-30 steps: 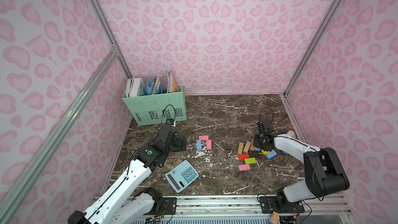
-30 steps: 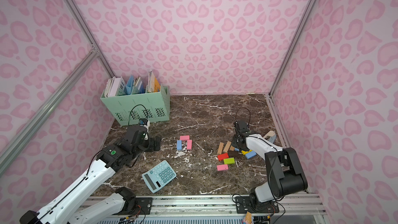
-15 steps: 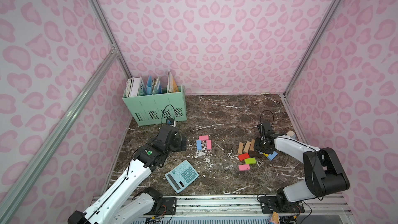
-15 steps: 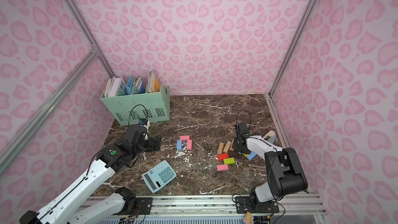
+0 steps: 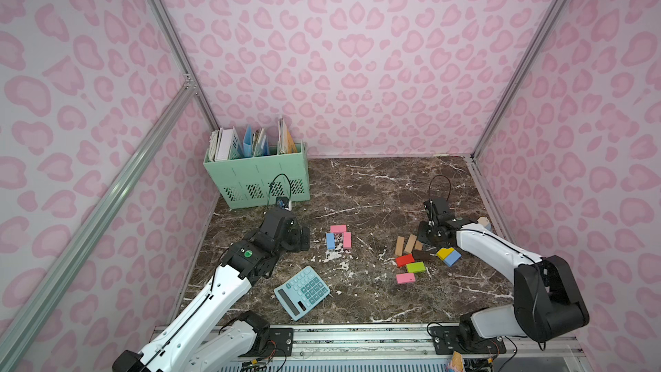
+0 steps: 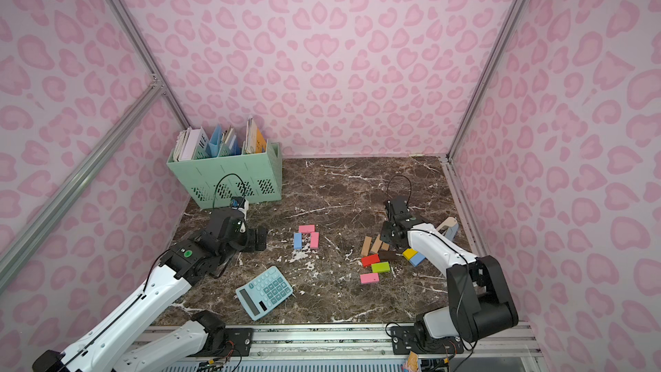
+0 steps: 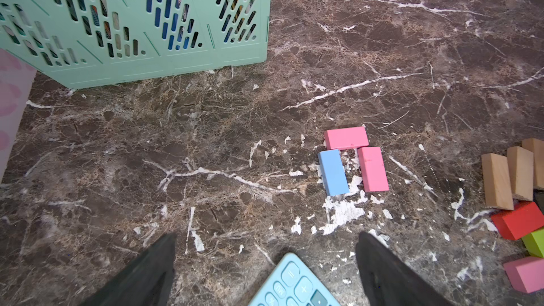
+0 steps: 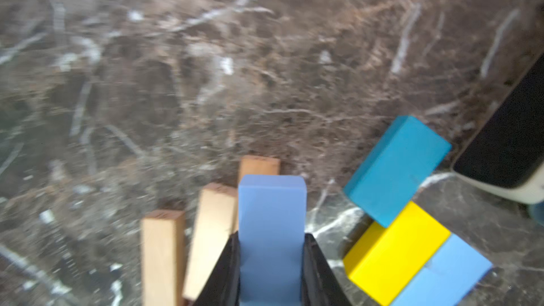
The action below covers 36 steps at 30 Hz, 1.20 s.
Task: Assemble the number 8 with building blocks
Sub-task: Pick up the building block from the center of the board, then assemble the building block at the center of the board.
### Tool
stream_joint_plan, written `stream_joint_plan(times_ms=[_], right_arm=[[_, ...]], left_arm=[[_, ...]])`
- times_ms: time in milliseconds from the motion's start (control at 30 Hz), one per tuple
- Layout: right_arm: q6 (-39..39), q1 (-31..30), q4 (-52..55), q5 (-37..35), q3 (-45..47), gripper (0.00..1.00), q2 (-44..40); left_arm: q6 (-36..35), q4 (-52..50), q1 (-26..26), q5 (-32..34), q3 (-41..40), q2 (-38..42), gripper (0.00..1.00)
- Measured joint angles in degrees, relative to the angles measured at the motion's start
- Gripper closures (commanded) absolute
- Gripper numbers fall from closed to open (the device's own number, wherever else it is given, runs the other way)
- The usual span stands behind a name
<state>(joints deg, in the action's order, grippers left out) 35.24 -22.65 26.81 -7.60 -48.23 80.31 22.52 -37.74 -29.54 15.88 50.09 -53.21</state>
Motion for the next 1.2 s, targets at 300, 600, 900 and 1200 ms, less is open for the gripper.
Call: stream_joint_plan(times_ms=[300, 600, 900, 1200], right_arm=[[-5.6, -24.6, 0.4, 0.6, -9.6, 0.80, 4.7], [-11.5, -37.6, 0.4, 0.7, -16.6, 0.75, 19.0], [-14.4, -39.8, 0.3, 1.0, -22.0, 0.70, 28.8], [-15.5, -40.8, 0.4, -0.3, -23.9, 0.44, 31.0]], left_arm=[[0.0, 0.0, 0.0, 1.2, -0.1, 0.4, 0.01], [0.1, 0.0, 0.0, 5.1, -0.1, 1.0, 0.01], [0.3, 0.0, 0.2, 9.1, -0.4, 2.1, 0.01], [1.1, -0.1, 0.2, 9.9, -0.6, 2.3, 0.01]])
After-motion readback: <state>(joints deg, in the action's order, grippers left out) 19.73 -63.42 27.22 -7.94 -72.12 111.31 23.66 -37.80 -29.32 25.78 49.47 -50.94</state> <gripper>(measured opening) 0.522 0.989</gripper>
